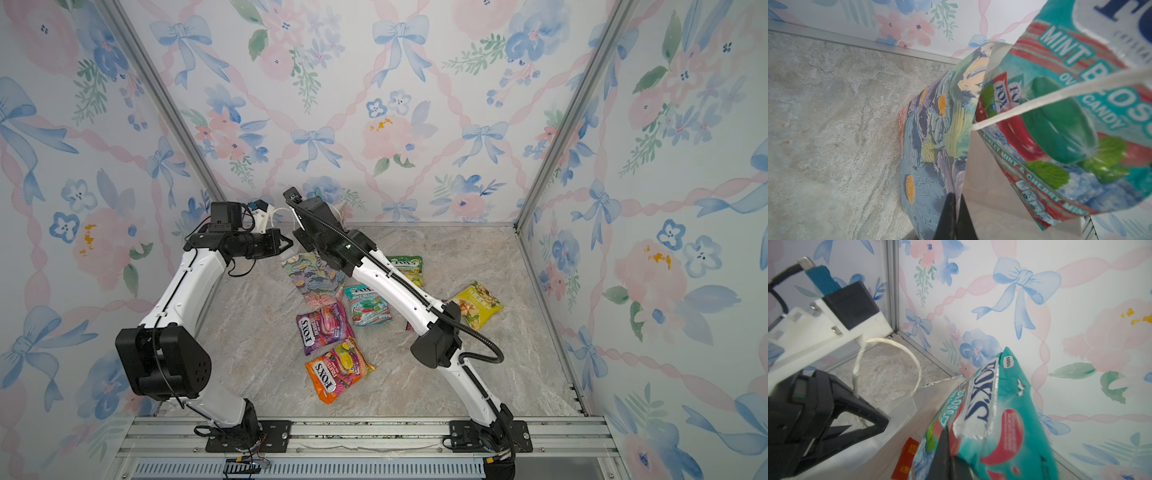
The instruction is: Place the snacks into the paper bag
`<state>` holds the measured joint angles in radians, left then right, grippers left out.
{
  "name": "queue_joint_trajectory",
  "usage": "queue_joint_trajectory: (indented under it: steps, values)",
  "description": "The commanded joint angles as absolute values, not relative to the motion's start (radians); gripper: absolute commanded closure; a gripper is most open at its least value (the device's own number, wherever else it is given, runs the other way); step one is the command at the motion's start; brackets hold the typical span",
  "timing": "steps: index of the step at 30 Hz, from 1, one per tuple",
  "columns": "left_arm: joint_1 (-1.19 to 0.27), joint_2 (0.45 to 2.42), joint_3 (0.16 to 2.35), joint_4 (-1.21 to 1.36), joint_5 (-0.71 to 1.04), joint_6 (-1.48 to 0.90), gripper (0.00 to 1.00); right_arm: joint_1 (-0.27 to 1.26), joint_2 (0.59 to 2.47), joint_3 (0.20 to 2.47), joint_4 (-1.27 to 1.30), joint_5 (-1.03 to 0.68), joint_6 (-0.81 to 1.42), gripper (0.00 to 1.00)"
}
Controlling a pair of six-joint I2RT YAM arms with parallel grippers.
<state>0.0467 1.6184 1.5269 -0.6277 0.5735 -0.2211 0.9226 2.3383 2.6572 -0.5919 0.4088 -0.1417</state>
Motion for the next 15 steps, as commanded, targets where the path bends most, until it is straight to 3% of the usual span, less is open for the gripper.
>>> queue_joint_trajectory:
  steps: [1,7,15]
  values:
    - [0.052,1.6,1.51,-0.65,0.58,-0.221,1.0,0.91,2.323,2.666,-0.552,0.42,-0.116,1.0]
    - [0.054,1.598,1.511,-0.65,0.581,-0.221,1.0,0.913,2.266,2.557,-0.541,0.409,-0.087,0.94]
    - [0.054,1.601,1.51,-0.65,0.58,-0.221,1.0,0.914,2.176,2.508,-0.555,0.311,-0.019,0.52]
